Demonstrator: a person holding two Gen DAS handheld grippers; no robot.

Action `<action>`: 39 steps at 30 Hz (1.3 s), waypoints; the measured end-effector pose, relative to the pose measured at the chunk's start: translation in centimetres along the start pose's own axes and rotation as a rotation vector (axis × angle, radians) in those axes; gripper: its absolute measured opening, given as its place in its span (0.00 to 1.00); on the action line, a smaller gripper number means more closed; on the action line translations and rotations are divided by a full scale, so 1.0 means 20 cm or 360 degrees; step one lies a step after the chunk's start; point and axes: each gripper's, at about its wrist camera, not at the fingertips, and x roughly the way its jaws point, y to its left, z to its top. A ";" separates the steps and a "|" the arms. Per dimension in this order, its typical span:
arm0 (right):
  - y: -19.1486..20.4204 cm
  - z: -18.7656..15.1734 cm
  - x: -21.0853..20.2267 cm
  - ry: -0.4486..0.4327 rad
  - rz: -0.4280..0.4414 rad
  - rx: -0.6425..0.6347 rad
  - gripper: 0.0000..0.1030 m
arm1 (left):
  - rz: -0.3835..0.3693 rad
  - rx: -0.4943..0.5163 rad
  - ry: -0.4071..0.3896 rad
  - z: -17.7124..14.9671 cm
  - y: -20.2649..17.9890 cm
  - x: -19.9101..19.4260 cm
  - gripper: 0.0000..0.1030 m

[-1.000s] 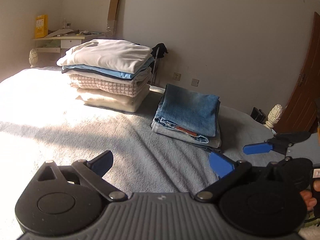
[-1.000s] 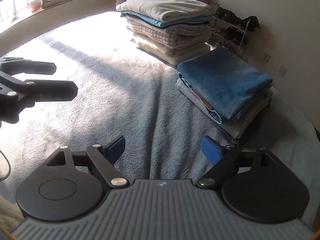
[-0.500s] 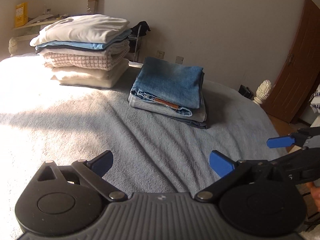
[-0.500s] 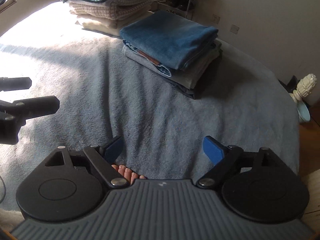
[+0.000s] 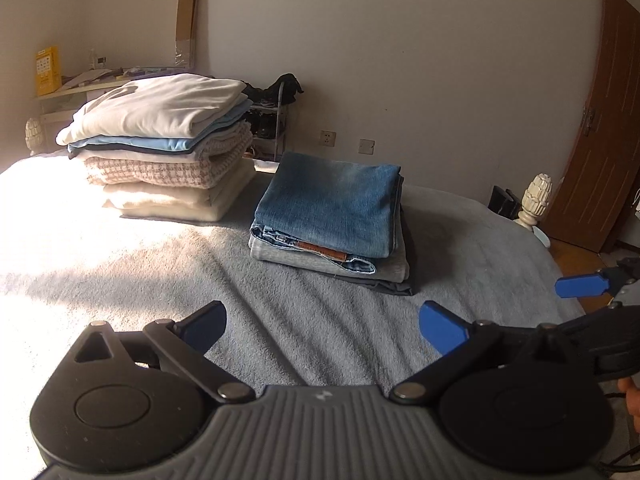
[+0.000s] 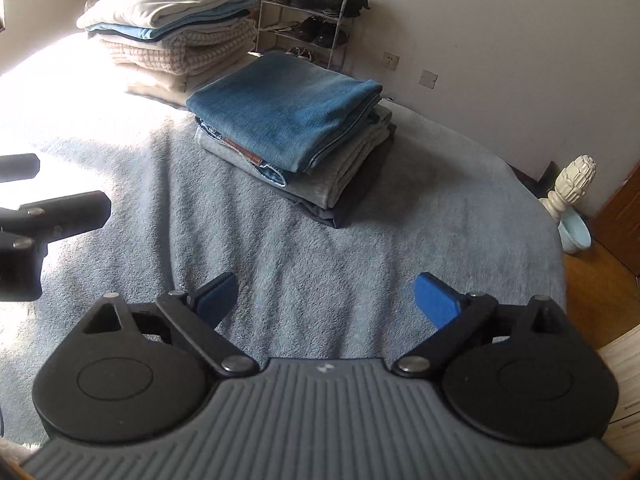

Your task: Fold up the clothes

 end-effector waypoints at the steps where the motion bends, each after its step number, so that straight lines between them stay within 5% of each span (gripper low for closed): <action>1: -0.01 0.00 0.01 0.0013 -0.0003 0.0008 0.94 | 0.0015 -0.0006 0.0025 0.00 0.00 0.02 1.00; 15: -0.05 -0.02 0.04 0.0023 -0.0058 0.0045 0.95 | 0.0070 -0.0052 0.0191 -0.02 -0.07 0.11 0.99; 39: -0.13 -0.08 0.00 0.0010 -0.0105 0.0088 0.96 | 0.0163 0.0015 0.0265 -0.03 -0.20 0.09 0.97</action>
